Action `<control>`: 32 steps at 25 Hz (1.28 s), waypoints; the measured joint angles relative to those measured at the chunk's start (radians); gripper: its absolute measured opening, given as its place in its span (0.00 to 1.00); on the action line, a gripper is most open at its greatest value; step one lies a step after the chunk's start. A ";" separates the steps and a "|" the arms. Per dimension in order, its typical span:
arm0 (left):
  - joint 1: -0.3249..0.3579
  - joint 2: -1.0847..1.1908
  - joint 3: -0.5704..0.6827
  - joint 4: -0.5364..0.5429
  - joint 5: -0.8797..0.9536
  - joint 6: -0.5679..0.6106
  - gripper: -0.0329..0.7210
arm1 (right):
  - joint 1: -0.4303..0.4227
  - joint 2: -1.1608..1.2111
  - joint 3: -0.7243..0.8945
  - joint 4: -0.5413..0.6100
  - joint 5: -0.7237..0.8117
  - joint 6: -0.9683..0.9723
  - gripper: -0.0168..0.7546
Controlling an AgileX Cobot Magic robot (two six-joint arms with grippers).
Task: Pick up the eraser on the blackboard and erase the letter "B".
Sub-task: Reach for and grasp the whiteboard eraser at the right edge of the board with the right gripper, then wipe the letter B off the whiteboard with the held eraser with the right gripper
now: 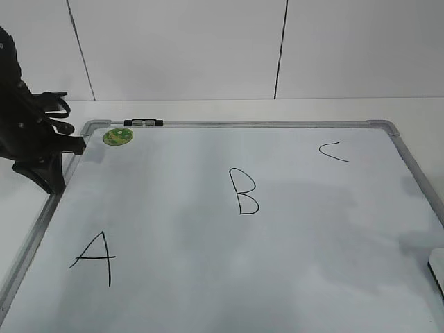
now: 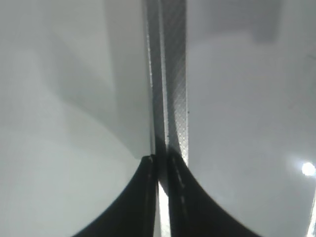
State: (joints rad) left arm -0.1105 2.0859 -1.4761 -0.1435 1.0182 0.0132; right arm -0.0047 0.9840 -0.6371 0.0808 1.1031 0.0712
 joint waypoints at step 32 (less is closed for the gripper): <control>0.000 0.000 0.000 -0.001 0.004 0.000 0.07 | 0.000 0.406 -0.005 -0.066 -0.228 0.004 0.83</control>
State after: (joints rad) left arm -0.1105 2.0859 -1.4761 -0.1443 1.0221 0.0132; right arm -0.0047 1.3904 -0.6422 0.0148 0.8755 0.0754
